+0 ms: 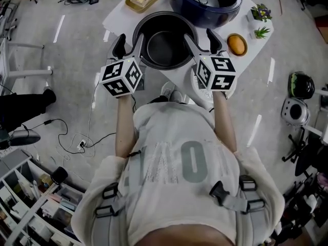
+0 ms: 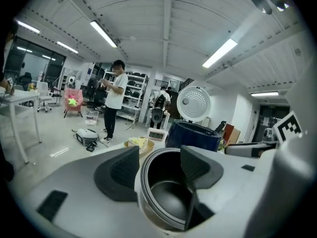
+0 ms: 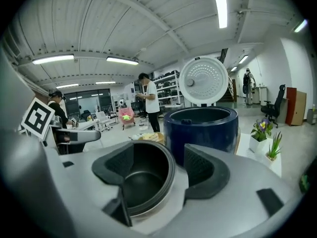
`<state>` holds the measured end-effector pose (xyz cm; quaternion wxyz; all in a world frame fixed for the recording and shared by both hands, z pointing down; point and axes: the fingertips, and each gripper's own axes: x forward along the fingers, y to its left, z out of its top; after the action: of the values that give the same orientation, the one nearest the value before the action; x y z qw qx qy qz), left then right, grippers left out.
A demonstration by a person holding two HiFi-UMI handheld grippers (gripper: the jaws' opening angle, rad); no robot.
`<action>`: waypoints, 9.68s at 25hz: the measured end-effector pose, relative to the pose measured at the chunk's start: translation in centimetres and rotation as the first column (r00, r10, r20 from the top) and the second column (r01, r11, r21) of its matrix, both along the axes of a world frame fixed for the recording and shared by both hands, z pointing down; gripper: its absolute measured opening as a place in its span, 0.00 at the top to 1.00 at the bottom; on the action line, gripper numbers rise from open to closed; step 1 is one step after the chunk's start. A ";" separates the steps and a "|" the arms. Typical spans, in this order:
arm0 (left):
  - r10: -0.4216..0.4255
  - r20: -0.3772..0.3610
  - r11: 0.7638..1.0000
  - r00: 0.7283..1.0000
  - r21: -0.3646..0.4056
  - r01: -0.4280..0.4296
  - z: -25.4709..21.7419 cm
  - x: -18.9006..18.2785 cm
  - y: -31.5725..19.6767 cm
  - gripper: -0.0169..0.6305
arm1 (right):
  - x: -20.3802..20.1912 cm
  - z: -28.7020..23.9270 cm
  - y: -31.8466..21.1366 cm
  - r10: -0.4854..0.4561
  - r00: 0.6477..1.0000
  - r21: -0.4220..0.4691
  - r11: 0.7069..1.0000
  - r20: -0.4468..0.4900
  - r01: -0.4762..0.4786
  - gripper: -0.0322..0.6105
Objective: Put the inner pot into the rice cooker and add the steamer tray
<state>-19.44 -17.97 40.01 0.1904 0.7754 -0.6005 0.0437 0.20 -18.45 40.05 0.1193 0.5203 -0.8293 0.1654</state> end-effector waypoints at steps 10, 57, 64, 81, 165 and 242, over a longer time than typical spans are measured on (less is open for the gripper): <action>0.006 -0.011 0.984 1.000 -0.177 -0.007 6.4 -0.7 0.6 0.60 | 0.4 6.6 -0.2 0.031 0.997 -0.139 0.989 -0.071 -0.040 0.53; -0.059 0.037 0.982 0.998 -0.175 0.064 4.1 -3.1 1.8 0.79 | -2.2 4.4 -0.6 0.021 0.999 -0.236 0.971 -0.048 -0.032 0.76; -0.085 0.063 0.996 0.994 -0.026 0.087 -2.6 -5.0 -0.1 0.79 | -4.3 -1.2 -3.2 -0.011 0.999 -0.122 0.993 -0.042 0.006 0.75; -0.015 0.101 0.955 0.995 0.295 -0.016 -17.4 -4.5 -7.3 0.79 | -3.8 -14.7 -9.4 0.120 0.992 0.131 0.985 -0.036 -0.114 0.74; 0.446 0.204 0.894 0.872 -0.048 -0.446 -1.3 17.4 -25.7 0.77 | 16.6 -1.1 -17.8 0.444 0.892 -0.105 0.886 -0.087 -0.451 0.69; 0.835 0.159 0.524 0.527 -0.522 -0.673 18.7 26.6 5.6 0.83 | 20.8 19.0 19.1 0.612 0.762 -0.454 0.629 -0.212 -0.631 0.77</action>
<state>7.17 -12.34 58.67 0.1802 0.8778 -0.1956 0.3984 20.97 0.65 59.02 0.2006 0.7273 -0.5240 0.3952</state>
